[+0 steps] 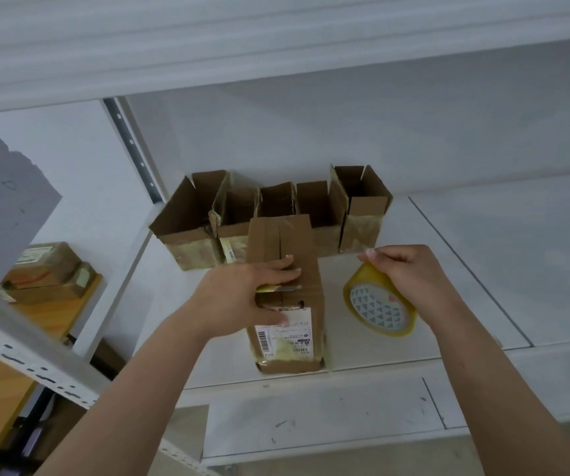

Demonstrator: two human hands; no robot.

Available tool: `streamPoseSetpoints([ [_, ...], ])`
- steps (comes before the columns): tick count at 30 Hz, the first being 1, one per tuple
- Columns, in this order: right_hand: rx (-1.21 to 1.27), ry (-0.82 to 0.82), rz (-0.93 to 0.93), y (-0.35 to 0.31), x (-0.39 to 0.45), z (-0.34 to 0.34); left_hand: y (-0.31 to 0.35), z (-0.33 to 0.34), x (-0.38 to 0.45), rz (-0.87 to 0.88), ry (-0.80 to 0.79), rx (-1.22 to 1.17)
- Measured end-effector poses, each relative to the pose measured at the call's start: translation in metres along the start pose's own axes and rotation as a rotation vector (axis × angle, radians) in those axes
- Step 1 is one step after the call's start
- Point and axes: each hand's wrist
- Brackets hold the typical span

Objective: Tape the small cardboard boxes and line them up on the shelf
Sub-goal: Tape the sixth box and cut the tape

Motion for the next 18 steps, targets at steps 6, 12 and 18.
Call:
streamPoseSetpoints([
  [6, 0.032, -0.021, -0.045, -0.017, -0.004, -0.008, 0.013, 0.004, 0.011, -0.226, 0.375, -0.445],
  [12, 0.042, -0.065, -0.117, -0.034, -0.011, -0.014, 0.058, -0.004, 0.048, -0.269, 0.453, -0.56],
  [18, -0.018, -0.161, -0.136, -0.042, -0.017, -0.023, 0.08, -0.001, 0.071, -0.281, 0.359, -0.465],
])
Point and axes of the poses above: each hand's wrist, its own x-axis towards the middle knuckle, its own z-axis out of the palm, y = z × x, and after that the axes turned 4 degrees about y, right-handed
